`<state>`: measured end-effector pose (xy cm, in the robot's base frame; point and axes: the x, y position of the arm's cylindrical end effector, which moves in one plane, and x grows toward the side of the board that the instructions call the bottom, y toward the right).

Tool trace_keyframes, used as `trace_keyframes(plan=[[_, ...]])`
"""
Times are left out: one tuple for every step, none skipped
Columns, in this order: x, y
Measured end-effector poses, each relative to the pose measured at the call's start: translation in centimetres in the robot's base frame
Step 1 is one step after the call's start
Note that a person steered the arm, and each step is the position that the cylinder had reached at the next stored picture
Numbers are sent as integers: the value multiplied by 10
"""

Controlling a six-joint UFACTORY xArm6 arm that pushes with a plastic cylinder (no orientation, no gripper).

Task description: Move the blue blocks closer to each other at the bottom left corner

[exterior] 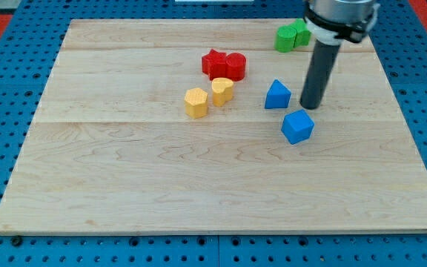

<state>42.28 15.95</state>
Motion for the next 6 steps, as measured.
trace_keyframes(plan=[[24,-6],[34,-105],[66,-80],[83,-110],[81,-202],[60,-226]])
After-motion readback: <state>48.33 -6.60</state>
